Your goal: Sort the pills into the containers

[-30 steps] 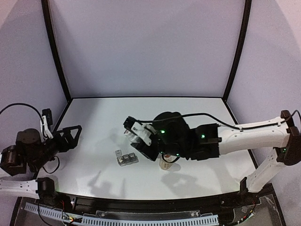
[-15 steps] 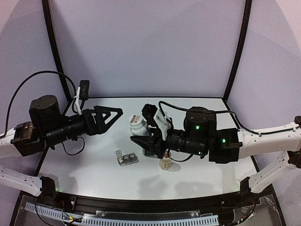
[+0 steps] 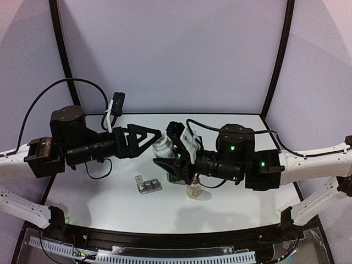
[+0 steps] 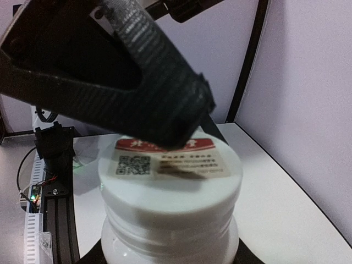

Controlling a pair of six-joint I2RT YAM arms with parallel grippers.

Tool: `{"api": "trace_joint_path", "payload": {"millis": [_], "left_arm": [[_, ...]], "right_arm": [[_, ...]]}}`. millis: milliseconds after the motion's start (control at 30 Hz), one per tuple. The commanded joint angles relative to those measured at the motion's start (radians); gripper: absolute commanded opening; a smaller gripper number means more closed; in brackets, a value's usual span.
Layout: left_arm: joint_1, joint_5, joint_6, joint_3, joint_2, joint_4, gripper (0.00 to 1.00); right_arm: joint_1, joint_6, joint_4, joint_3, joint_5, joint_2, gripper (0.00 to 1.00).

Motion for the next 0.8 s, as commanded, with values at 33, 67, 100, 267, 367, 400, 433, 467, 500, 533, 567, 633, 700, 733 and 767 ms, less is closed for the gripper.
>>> {"api": "trace_joint_path", "payload": {"millis": [33, 67, 100, 267, 367, 400, 433, 467, 500, 533, 567, 633, 700, 733, 767], "left_arm": [[-0.002, -0.04, -0.028, 0.006, 0.002, -0.048, 0.99], [-0.002, -0.042, -0.03, 0.005, 0.006, -0.053, 0.99], [-0.002, -0.044, -0.031, 0.005, 0.011, -0.06, 0.99], [-0.002, -0.033, -0.035, 0.006, 0.04, -0.053, 0.99], [-0.002, -0.028, -0.035, 0.022, 0.067, -0.082, 0.99], [-0.002, -0.024, -0.037, 0.022, 0.075, -0.084, 0.99], [-0.002, -0.021, -0.04, 0.022, 0.084, -0.086, 0.99], [-0.002, -0.022, -0.044, 0.021, 0.091, -0.09, 0.99], [-0.002, -0.024, -0.048, 0.017, 0.096, -0.092, 0.99], [-0.002, -0.027, -0.053, 0.012, 0.099, -0.093, 0.99], [-0.002, -0.029, -0.062, 0.005, 0.1, -0.092, 0.99], [-0.002, -0.031, -0.077, -0.006, 0.104, -0.088, 0.99], [-0.002, -0.045, -0.091, -0.007, 0.114, -0.109, 0.99], [-0.002, -0.049, -0.097, -0.006, 0.122, -0.118, 0.99], [-0.002, -0.051, -0.103, -0.006, 0.133, -0.124, 0.99]], "right_arm": [[-0.004, -0.011, 0.087, 0.023, 0.003, -0.048, 0.0], [-0.004, -0.014, 0.112, 0.02, 0.003, -0.049, 0.0], [-0.004, -0.016, 0.139, 0.019, 0.007, -0.049, 0.0], [-0.004, -0.056, 0.17, 0.08, -0.04, -0.031, 0.0], [-0.005, -0.07, 0.187, 0.108, -0.054, -0.024, 0.0], [-0.005, -0.075, 0.205, 0.109, -0.053, -0.027, 0.0], [-0.005, -0.081, 0.226, 0.108, -0.052, -0.031, 0.0], [-0.005, -0.086, 0.249, 0.106, -0.052, -0.035, 0.0], [-0.004, -0.093, 0.263, 0.111, -0.054, -0.042, 0.0], [-0.005, -0.099, 0.276, 0.116, -0.052, -0.048, 0.0], [-0.005, -0.113, 0.286, 0.12, -0.057, -0.055, 0.0], [-0.005, -0.13, 0.309, 0.131, -0.067, -0.069, 0.0], [-0.005, -0.148, 0.321, 0.143, -0.088, -0.076, 0.0], [-0.004, -0.153, 0.329, 0.152, -0.094, -0.08, 0.0], [-0.004, -0.16, 0.34, 0.158, -0.099, -0.08, 0.0]]}}
